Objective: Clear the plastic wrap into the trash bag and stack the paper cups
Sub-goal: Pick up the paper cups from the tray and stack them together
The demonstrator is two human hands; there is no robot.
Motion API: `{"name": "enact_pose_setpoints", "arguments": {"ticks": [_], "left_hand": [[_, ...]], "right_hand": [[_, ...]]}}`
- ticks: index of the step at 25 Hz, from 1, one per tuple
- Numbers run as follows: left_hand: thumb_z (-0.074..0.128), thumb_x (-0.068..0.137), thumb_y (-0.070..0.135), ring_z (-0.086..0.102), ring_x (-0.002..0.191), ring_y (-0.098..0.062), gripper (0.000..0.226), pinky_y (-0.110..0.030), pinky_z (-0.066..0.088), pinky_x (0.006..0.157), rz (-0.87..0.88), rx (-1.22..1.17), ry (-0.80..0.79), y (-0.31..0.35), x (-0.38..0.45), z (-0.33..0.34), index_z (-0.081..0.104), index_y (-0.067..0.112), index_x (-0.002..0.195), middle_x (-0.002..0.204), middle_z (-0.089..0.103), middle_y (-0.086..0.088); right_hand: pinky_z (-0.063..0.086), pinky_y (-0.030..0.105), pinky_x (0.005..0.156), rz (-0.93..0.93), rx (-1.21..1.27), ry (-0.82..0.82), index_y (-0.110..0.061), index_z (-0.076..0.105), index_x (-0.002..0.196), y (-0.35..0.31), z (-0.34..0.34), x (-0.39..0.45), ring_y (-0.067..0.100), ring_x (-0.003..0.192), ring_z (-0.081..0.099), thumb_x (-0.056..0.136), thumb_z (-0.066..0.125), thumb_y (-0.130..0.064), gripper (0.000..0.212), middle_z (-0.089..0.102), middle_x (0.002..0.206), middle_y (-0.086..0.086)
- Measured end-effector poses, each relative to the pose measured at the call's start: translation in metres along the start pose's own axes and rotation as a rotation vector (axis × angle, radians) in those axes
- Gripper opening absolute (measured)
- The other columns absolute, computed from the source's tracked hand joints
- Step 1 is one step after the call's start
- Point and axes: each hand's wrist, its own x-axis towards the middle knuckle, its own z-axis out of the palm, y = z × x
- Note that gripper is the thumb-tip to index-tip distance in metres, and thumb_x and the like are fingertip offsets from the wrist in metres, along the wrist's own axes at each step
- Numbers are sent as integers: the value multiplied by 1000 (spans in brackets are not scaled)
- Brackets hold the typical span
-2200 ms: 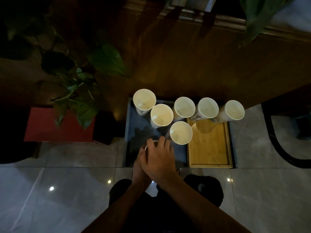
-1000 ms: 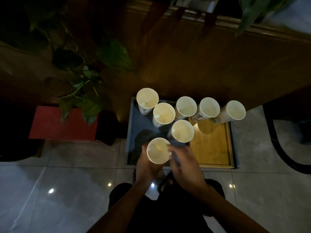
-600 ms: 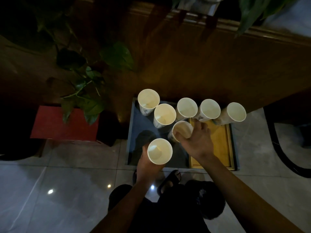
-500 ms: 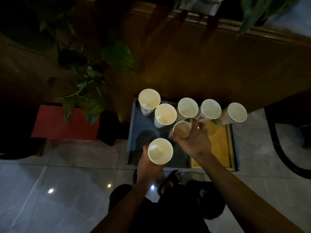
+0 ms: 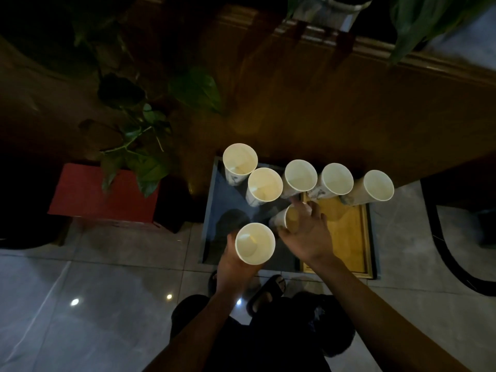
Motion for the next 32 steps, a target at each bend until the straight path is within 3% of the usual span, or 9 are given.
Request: {"name": "enact_pose_setpoints", "arguments": {"ticks": [6, 9, 12, 14, 16, 19, 23, 26, 32], "left_hand": [[86, 49, 53, 62, 95, -1, 82, -28, 50, 76, 1, 3, 26, -7, 1, 4, 37, 56, 114, 105, 62, 21], [87, 48, 54, 60, 93, 7, 85, -20, 46, 72, -9, 3, 13, -10, 4, 4, 35, 59, 115, 105, 62, 24], [88, 48, 54, 58, 94, 17, 86, -11, 42, 72, 5, 7, 12, -14, 6, 5, 34, 63, 114, 103, 60, 29], [88, 49, 50, 63, 96, 9, 82, -18, 50, 75, 18, -1, 29, -18, 7, 6, 39, 54, 115, 104, 63, 24], [89, 49, 48, 65, 94, 3, 80, -28, 55, 78, 10, -6, 40, -22, 8, 8, 43, 47, 115, 104, 66, 21], [89, 48, 48, 63, 91, 12, 83, -20, 50, 72, 19, -14, 49, -24, 8, 9, 43, 52, 117, 104, 64, 30], [88, 44, 50, 56, 91, 25, 92, -8, 40, 69, 22, -11, 58, -22, 7, 8, 35, 65, 118, 105, 58, 44], [90, 45, 53, 57, 91, 24, 95, -8, 42, 64, 11, -6, 62, -21, 6, 8, 35, 57, 122, 105, 58, 41], [87, 48, 57, 60, 82, 17, 84, -9, 39, 61, -2, 21, 26, -10, 3, 2, 32, 60, 112, 97, 61, 32]], "right_hand": [[39, 43, 107, 11, 80, -29, -40, 45, 140, 16, 11, -10, 36, 140, 33, 82, 60, -61, 64, 37, 153, 12], [45, 37, 100, 75, 326, 27, -32, 42, 140, 20, 8, -15, 27, 127, 45, 76, 69, -53, 73, 45, 143, 9], [43, 29, 97, 96, 432, 113, -25, 50, 133, 30, -2, -18, 23, 118, 53, 77, 68, -44, 61, 55, 133, 8], [47, 31, 96, 135, 549, 146, -21, 57, 135, 37, -12, -20, 23, 115, 57, 85, 62, -39, 54, 57, 134, 8], [53, 23, 83, 155, 645, 175, -21, 62, 134, 45, -24, -24, 17, 107, 61, 89, 55, -36, 48, 61, 130, 5], [60, 26, 71, 201, 715, 221, -22, 67, 128, 50, -41, -26, 14, 99, 65, 97, 60, -29, 32, 67, 119, 1], [52, 12, 58, 272, 880, 246, -28, 68, 118, 47, -66, -24, 5, 91, 66, 98, 61, -35, 23, 69, 103, -5], [49, 9, 58, 257, 951, 266, -38, 71, 103, 38, -78, -26, -5, 85, 68, 95, 56, -48, 20, 73, 89, -24], [45, 3, 54, 300, 1116, 278, -29, 70, 108, 27, -74, -23, -20, 77, 60, 103, 51, -30, 20, 68, 84, -38]]}}
